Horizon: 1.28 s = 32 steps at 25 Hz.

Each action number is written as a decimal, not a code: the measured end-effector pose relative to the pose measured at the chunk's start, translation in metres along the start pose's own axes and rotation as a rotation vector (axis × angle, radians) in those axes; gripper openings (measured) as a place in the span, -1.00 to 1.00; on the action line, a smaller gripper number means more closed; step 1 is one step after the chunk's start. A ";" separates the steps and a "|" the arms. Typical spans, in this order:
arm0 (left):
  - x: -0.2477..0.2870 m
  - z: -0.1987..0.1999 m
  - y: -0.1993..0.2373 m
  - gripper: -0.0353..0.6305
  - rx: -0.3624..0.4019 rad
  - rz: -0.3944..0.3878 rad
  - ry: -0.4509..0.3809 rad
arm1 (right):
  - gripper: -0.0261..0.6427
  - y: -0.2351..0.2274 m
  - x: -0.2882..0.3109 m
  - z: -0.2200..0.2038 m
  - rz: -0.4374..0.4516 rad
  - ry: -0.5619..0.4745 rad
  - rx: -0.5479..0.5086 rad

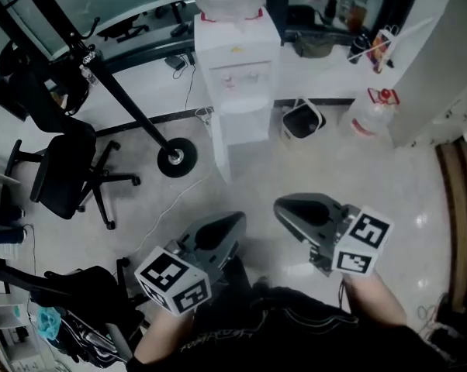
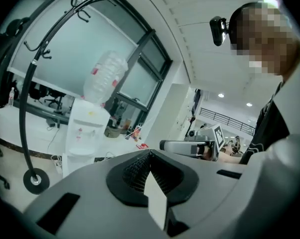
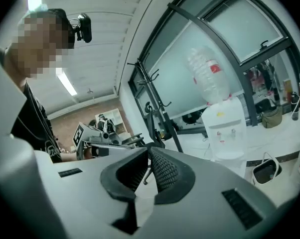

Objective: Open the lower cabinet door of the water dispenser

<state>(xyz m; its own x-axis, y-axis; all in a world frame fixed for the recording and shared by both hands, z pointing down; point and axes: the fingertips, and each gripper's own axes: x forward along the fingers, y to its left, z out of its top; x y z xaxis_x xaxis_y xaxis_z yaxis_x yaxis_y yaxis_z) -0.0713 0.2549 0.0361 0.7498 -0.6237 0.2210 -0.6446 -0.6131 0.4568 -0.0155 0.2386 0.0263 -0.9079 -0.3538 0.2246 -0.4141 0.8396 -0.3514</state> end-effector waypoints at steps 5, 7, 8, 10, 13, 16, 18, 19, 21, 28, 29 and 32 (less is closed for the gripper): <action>-0.027 0.037 -0.069 -0.89 0.055 -0.037 -0.017 | -0.83 0.057 -0.043 0.041 0.043 -0.027 -0.017; -0.037 0.047 -0.088 -0.89 0.070 -0.042 -0.026 | -0.83 0.078 -0.055 0.052 0.062 -0.024 -0.033; -0.041 0.052 -0.096 -0.89 0.072 -0.046 -0.032 | -0.83 0.086 -0.060 0.058 0.068 -0.024 -0.044; -0.051 0.063 -0.111 -0.89 0.089 -0.054 -0.042 | -0.83 0.102 -0.069 0.067 0.076 -0.028 -0.057; -0.065 0.073 -0.126 -0.89 0.125 -0.053 -0.050 | -0.83 0.124 -0.080 0.078 0.095 -0.027 -0.071; -0.077 0.079 -0.136 -0.89 0.139 -0.056 -0.059 | -0.87 0.138 -0.088 0.087 0.084 -0.031 -0.105; -0.085 0.081 -0.142 -0.89 0.149 -0.064 -0.063 | -0.88 0.148 -0.088 0.091 0.081 -0.038 -0.110; -0.089 0.081 -0.144 -0.89 0.155 -0.068 -0.063 | -0.88 0.153 -0.086 0.092 0.082 -0.040 -0.110; -0.096 0.079 -0.149 -0.89 0.165 -0.072 -0.058 | -0.88 0.162 -0.083 0.092 0.084 -0.040 -0.110; -0.118 0.074 -0.154 -0.89 0.197 -0.090 -0.044 | -0.88 0.189 -0.076 0.087 0.074 -0.047 -0.116; -0.121 0.074 -0.155 -0.89 0.208 -0.091 -0.047 | -0.88 0.190 -0.076 0.086 0.070 -0.046 -0.114; -0.128 0.079 -0.153 -0.89 0.226 -0.093 -0.064 | -0.88 0.194 -0.074 0.089 0.062 -0.054 -0.127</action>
<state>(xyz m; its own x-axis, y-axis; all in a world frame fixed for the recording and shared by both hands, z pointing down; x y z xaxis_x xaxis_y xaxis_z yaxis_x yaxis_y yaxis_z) -0.0803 0.3907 -0.1300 0.8010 -0.5847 0.1284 -0.5957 -0.7576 0.2667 -0.0345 0.3910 -0.1393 -0.9349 -0.3189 0.1555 -0.3492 0.9046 -0.2446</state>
